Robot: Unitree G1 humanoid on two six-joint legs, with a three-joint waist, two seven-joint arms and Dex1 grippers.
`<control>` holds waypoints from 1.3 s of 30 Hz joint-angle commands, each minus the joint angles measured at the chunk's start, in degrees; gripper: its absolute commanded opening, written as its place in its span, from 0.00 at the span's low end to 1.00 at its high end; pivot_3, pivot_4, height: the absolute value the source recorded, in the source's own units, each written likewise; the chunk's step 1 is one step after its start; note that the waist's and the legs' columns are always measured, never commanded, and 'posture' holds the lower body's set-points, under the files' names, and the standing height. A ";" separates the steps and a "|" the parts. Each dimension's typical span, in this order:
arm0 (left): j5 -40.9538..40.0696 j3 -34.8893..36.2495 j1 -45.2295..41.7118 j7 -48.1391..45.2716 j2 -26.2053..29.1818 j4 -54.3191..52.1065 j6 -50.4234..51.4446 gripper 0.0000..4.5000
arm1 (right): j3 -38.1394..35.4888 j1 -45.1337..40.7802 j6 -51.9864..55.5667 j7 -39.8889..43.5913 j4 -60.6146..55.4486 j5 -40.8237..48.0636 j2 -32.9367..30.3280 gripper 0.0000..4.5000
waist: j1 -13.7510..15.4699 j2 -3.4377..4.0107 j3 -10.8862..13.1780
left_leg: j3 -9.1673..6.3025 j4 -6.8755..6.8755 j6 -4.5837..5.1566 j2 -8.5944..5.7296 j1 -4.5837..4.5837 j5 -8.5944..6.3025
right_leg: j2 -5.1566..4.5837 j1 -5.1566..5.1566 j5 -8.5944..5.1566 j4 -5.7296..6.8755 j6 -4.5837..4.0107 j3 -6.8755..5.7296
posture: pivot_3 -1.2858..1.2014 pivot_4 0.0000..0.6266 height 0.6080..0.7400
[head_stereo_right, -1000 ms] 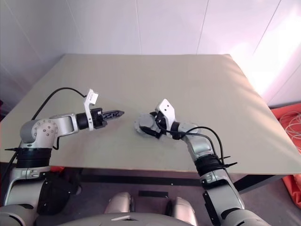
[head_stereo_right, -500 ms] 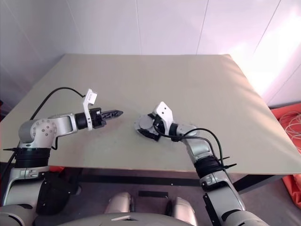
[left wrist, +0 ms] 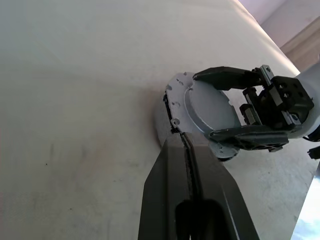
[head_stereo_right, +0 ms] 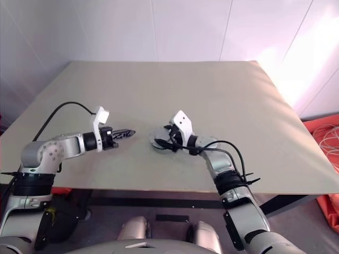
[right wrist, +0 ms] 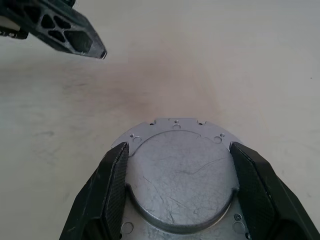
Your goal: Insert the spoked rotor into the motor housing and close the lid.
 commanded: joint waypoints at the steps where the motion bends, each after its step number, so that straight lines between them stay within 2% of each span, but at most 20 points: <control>1: 0.13 0.93 -0.79 -1.02 1.02 -1.59 -1.47 0.00 | -0.52 -1.51 -0.80 0.17 -1.58 0.52 0.42 0.69 | -0.15 0.00 0.00 | 0.00 0.00 0.00 0.00 0.00 0.00 | 0.00 0.00 0.00 0.00 0.00 0.00 | 0.52 0.00 1.00; 14: -0.24 1.66 -0.87 -0.72 0.71 -1.22 -1.55 0.00 | 1.25 0.22 -1.20 3.46 0.30 -0.93 -1.38 0.69 | -0.63 0.00 0.00 | 0.00 0.00 0.03 -0.01 -0.24 -0.02 | 0.00 -0.16 0.01 -0.01 -0.02 0.00 | 0.52 0.00 1.00; 25: -0.66 1.40 -1.05 -0.56 0.25 -1.67 -1.04 0.00 | 1.15 -1.28 -3.45 1.43 6.55 -2.10 -0.57 0.69 | -0.74 -0.01 -0.01 | 0.01 0.00 0.01 -0.01 0.31 -0.01 | -0.01 0.26 -0.01 -0.02 0.01 0.00 | 0.52 0.00 1.00; 39: -2.52 3.58 -0.81 0.45 -0.09 -1.31 0.85 0.00 | 2.09 -2.62 -3.57 3.17 8.13 -2.43 -0.54 0.69 | -0.93 -0.01 -0.01 | 0.01 -0.01 -0.05 0.00 0.29 0.03 | 0.00 0.23 -0.01 -0.03 0.00 0.00 | 0.52 0.00 1.00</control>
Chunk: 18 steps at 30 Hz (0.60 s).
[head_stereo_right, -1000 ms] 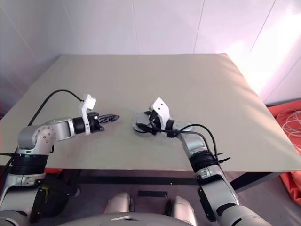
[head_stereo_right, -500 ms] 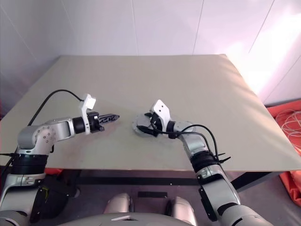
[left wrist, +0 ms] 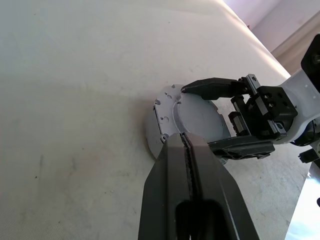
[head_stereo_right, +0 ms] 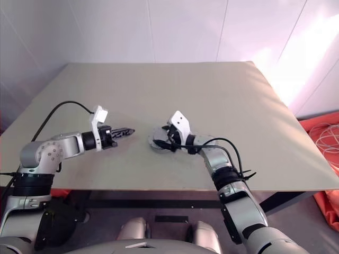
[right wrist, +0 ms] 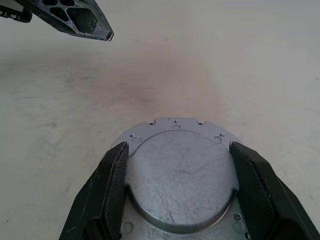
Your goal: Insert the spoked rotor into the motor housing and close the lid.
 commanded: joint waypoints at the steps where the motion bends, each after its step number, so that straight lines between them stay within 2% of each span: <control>1: -1.50 2.57 -0.78 0.39 0.02 -1.09 0.72 0.00 | 0.94 0.15 0.66 1.05 0.86 -1.65 -1.05 0.69 | 0.00 0.00 0.00 | 0.00 -0.01 0.00 0.00 0.00 0.00 | 0.00 -0.01 0.00 0.00 0.00 0.00 | 0.52 0.00 1.00; 18: -2.63 3.84 -1.00 1.29 -1.01 -0.62 2.93 0.00 | 2.44 0.40 -1.31 2.33 2.50 -3.65 -3.64 0.69 | 0.17 0.00 0.00 | 0.00 -0.14 0.09 -0.11 -0.05 -0.06 | -0.07 0.00 -0.01 -0.09 0.01 0.00 | 0.52 0.00 1.00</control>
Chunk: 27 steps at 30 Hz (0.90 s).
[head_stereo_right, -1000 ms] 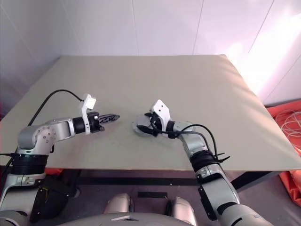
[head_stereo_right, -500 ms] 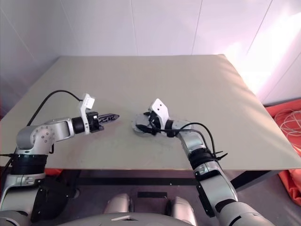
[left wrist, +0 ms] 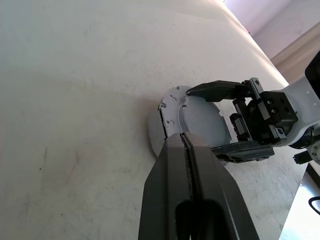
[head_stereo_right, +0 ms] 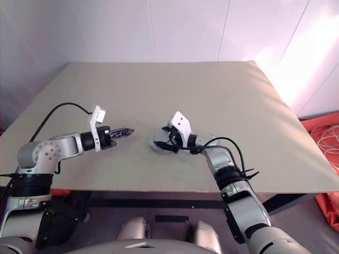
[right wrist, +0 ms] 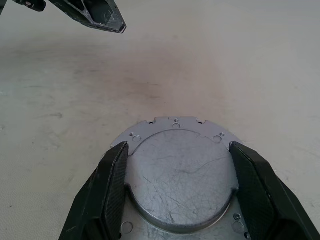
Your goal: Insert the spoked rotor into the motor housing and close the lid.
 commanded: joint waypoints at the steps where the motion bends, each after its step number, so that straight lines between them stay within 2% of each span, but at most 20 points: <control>1: -1.78 2.24 -1.24 0.60 -0.74 -0.52 0.79 0.00 | 1.40 0.38 0.21 -0.08 3.16 -3.36 -1.74 0.69 | 0.00 0.00 0.00 | 0.00 0.00 0.00 -0.01 0.00 0.00 | -0.01 0.00 0.00 0.00 0.00 0.00 | 0.52 0.00 1.00; 11: -7.19 6.08 -3.44 5.78 -7.42 0.01 6.81 0.00 | 1.35 -0.48 1.16 -0.25 4.08 -2.89 -1.41 0.69 | -0.06 0.00 0.00 | 0.00 0.00 -0.01 -0.02 0.03 0.01 | -0.02 0.01 -0.01 -0.02 0.01 0.00 | 0.52 0.00 1.00; 19: -8.13 6.39 -3.16 7.80 -8.63 -0.55 7.70 0.00 | 2.48 0.53 8.68 3.35 0.94 -2.83 -3.57 0.69 | 0.11 0.00 0.00 | -0.01 -0.08 0.01 -0.06 0.00 -0.01 | -0.02 0.01 -0.04 -0.13 0.07 0.00 | 0.52 0.00 1.00; 27: -9.17 6.53 -3.67 9.25 -10.61 0.01 8.03 0.00 | 2.79 0.38 8.98 3.02 1.36 -3.57 -4.06 0.69 | 0.22 0.01 -0.01 | 0.00 -0.12 0.18 -0.17 -0.04 -0.11 | -0.10 0.07 -0.13 -0.21 0.23 0.02 | 0.52 0.00 1.00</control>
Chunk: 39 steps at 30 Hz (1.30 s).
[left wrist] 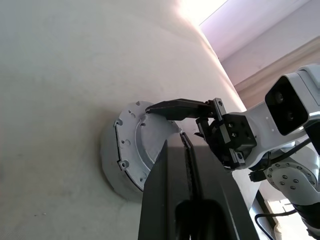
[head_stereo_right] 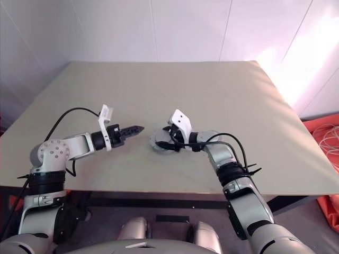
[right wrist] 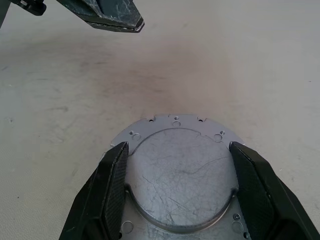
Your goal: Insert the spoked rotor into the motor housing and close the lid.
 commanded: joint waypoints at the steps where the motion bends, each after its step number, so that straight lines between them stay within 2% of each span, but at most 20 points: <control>1: -1.43 0.19 -1.65 0.77 -1.36 -0.72 0.56 0.00 | 2.08 1.97 2.67 0.02 3.21 -3.54 -2.17 0.69 | 0.00 0.00 0.00 | 0.00 0.00 0.00 0.00 0.00 0.00 | 0.00 0.00 0.00 0.00 0.00 0.00 | 0.52 0.00 1.00; 8: -0.01 -1.88 -2.32 3.04 -7.09 2.48 0.95 0.00 | 2.34 1.90 2.64 -0.46 3.03 -3.55 -1.98 0.69 | -0.10 0.02 -0.01 | 0.00 -0.06 0.00 0.01 0.04 0.00 | 0.02 0.12 -0.02 -0.30 0.04 0.00 | 0.52 0.00 1.00; 14: -1.71 0.62 -4.55 4.75 -10.42 6.98 1.74 0.00 | 2.40 2.26 2.66 -0.66 2.60 -3.65 -2.21 0.69 | -0.19 0.01 -0.02 | 0.01 -0.21 0.04 0.00 0.02 -0.02 | 0.05 0.20 -0.01 -0.65 0.06 -0.01 | 0.52 0.00 1.00; 19: -1.43 1.64 -5.75 5.17 -10.71 8.89 2.21 0.00 | 2.35 2.27 2.79 -0.94 2.40 -3.67 -2.28 0.69 | -0.16 0.01 -0.01 | 0.01 -0.30 0.05 -0.01 0.05 -0.02 | 0.05 0.20 -0.01 -0.67 0.06 -0.01 | 0.52 0.00 1.00; 28: 3.48 -1.74 -5.48 7.98 -9.69 11.66 4.62 0.00 | 2.20 1.70 2.90 -1.61 2.35 -3.60 -1.88 0.69 | -0.17 0.02 -0.02 | 0.02 -0.46 0.02 -0.03 0.07 -0.01 | 0.04 0.21 -0.02 -0.74 0.07 -0.01 | 0.52 0.00 1.00; 39: 5.41 0.13 -5.85 10.22 -9.02 13.33 5.18 0.00 | 1.15 0.78 4.46 -2.70 0.91 -2.56 -1.90 0.69 | -0.18 0.05 -0.08 | 0.04 -0.90 -0.13 -0.10 0.14 0.09 | 0.04 0.28 -0.03 -0.96 0.08 -0.01 | 0.52 0.00 1.00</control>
